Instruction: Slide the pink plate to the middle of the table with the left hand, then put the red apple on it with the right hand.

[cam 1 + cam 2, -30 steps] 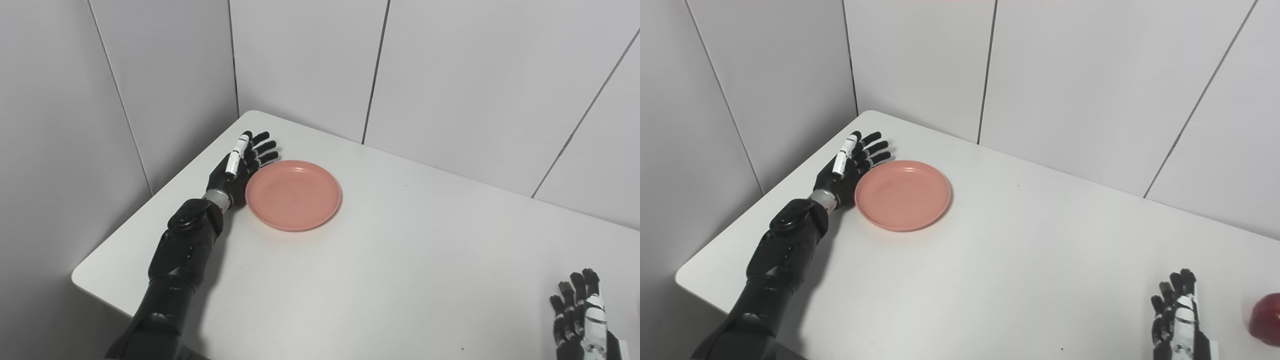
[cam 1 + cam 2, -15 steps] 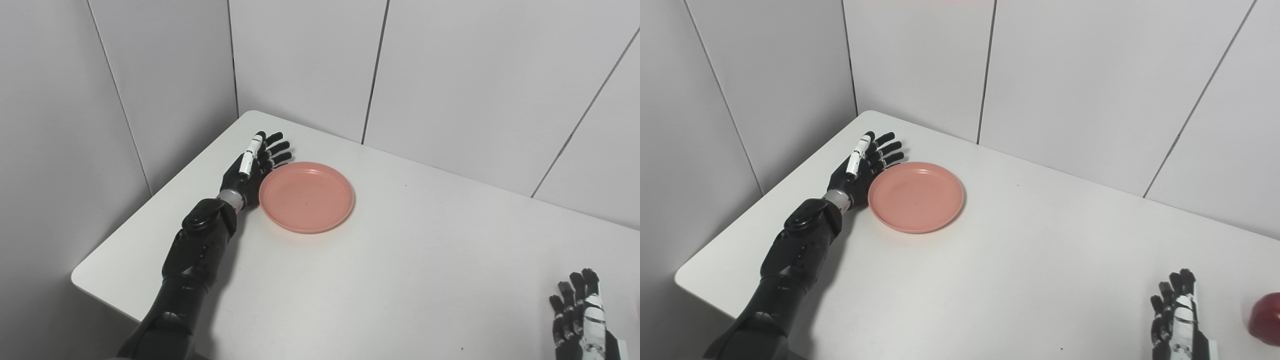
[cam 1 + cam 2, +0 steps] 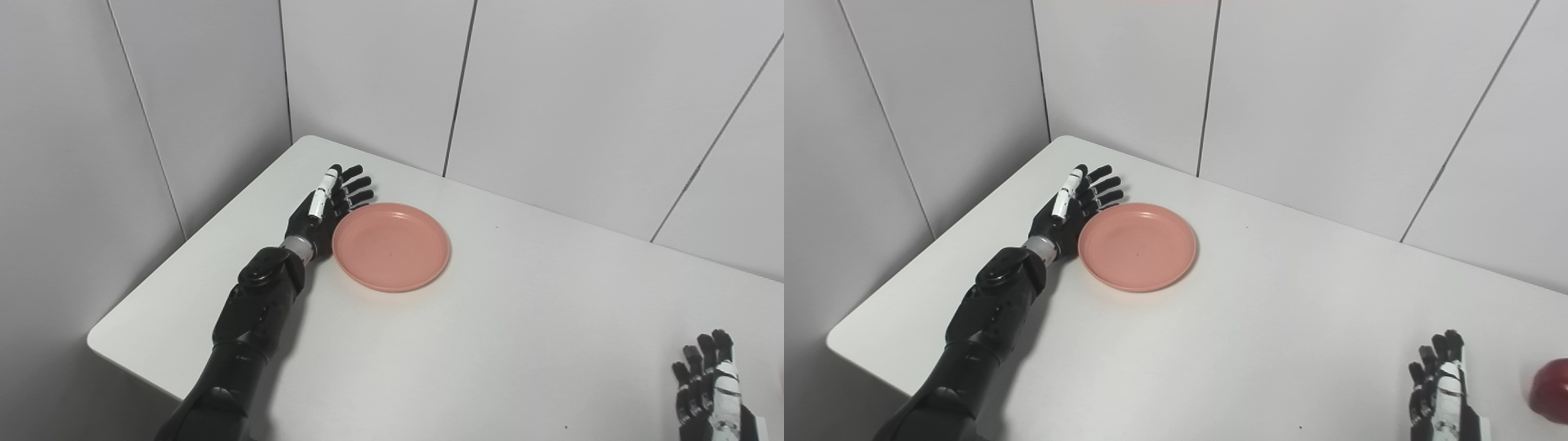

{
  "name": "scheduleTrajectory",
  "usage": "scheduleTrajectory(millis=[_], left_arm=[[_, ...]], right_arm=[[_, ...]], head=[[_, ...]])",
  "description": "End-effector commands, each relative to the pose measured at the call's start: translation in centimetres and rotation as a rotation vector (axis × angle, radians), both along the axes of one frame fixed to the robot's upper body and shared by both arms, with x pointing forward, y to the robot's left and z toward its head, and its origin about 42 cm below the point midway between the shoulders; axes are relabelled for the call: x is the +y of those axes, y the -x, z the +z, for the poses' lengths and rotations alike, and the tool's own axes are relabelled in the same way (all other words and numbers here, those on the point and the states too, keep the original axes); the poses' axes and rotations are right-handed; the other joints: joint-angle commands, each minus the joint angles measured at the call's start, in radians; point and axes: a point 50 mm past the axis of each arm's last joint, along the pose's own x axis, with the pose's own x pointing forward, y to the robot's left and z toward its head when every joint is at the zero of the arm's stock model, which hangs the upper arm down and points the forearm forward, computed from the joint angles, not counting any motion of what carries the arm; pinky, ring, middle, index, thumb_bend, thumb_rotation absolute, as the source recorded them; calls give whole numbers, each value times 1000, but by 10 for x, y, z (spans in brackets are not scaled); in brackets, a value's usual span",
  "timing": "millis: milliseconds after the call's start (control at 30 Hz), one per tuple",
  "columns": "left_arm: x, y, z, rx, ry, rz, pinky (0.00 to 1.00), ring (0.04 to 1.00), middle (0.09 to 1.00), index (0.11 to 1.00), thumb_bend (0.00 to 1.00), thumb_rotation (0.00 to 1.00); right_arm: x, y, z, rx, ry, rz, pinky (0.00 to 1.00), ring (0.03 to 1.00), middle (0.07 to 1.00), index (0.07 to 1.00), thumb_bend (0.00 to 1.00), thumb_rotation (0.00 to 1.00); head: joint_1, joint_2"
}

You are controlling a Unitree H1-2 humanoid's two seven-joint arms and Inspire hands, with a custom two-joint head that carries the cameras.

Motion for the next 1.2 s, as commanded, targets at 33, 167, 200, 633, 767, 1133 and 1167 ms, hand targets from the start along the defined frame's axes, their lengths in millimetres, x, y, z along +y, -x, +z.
scheduleTrajectory(millis=[33,167,200,633,767,1133,1167], left_arm=[[-16,-4,-7,27,12,-34,851,847,854,842,305,1000],[-24,-4,-13,29,8,-45,842,843,851,835,313,1000],[-26,-4,-14,29,12,-54,842,843,851,835,314,1000],[-51,-10,-18,40,17,-88,829,830,830,812,325,1000],[-61,-11,-17,47,16,-100,817,817,821,805,338,1000],[-83,-7,-20,54,30,-131,801,818,822,809,349,1000],[-84,-7,-20,55,30,-132,797,817,821,807,350,1000]], right_arm=[[1,-4,10,-62,-1,9,1000,1000,1000,1000,105,1000],[0,-4,10,-63,2,11,1000,1000,1000,1000,109,1000],[1,-4,10,-63,0,8,1000,1000,1000,1000,109,1000],[2,-4,8,-63,-1,5,1000,1000,1000,1000,126,1000],[3,-4,8,-62,-7,-8,1000,990,994,1000,126,1000],[4,-5,5,-68,5,-5,1000,988,992,1000,157,1000],[4,-5,5,-67,4,-6,1000,987,991,1000,165,1000]], head=[[-1,3],[-4,7],[-6,9],[-36,28],[-45,34],[-72,56],[-74,57]])
